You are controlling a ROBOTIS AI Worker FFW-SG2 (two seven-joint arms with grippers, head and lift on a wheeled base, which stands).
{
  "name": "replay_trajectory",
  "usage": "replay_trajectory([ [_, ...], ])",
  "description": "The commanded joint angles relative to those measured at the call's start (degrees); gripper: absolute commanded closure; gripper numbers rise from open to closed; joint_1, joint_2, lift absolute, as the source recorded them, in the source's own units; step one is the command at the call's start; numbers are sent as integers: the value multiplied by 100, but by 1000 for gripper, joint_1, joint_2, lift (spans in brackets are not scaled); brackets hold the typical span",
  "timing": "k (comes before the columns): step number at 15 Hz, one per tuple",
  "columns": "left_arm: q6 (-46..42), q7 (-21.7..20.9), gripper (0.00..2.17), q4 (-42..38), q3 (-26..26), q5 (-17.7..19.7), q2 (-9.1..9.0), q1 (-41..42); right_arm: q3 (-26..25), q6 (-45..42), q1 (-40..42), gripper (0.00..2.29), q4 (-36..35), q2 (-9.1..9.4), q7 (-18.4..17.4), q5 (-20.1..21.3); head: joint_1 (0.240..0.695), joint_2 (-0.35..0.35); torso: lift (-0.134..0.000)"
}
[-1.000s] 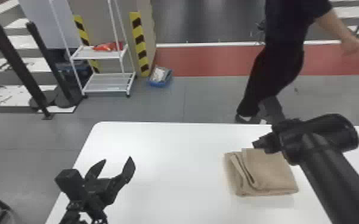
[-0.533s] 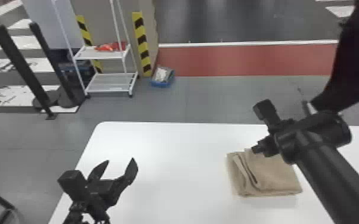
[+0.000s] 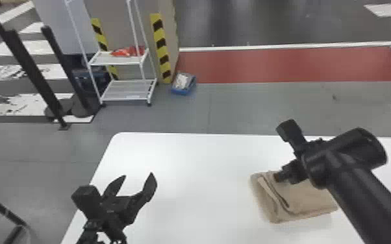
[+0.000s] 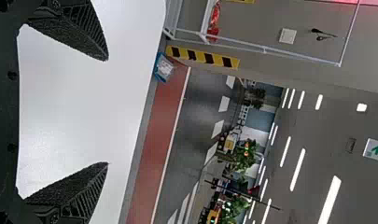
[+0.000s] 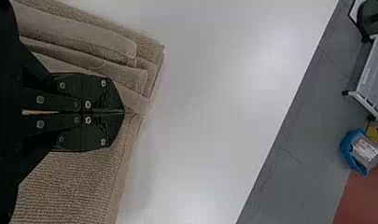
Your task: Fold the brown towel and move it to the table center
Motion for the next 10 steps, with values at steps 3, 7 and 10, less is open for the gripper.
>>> replay_trajectory([
  [3, 0, 4, 76, 18, 55, 0, 9, 9, 196, 279, 451, 1926, -729, 5, 366, -43, 695, 165, 0],
  [7, 0, 4, 76, 26, 64, 0, 18, -9, 530, 1052, 1163, 1926, -2030, 5, 1034, 27, 695, 205, 0],
  [10, 0, 4, 76, 44, 55, 0, 9, -35, 662, 1422, 1646, 1926, -2944, 5, 1526, 185, 695, 253, 0],
])
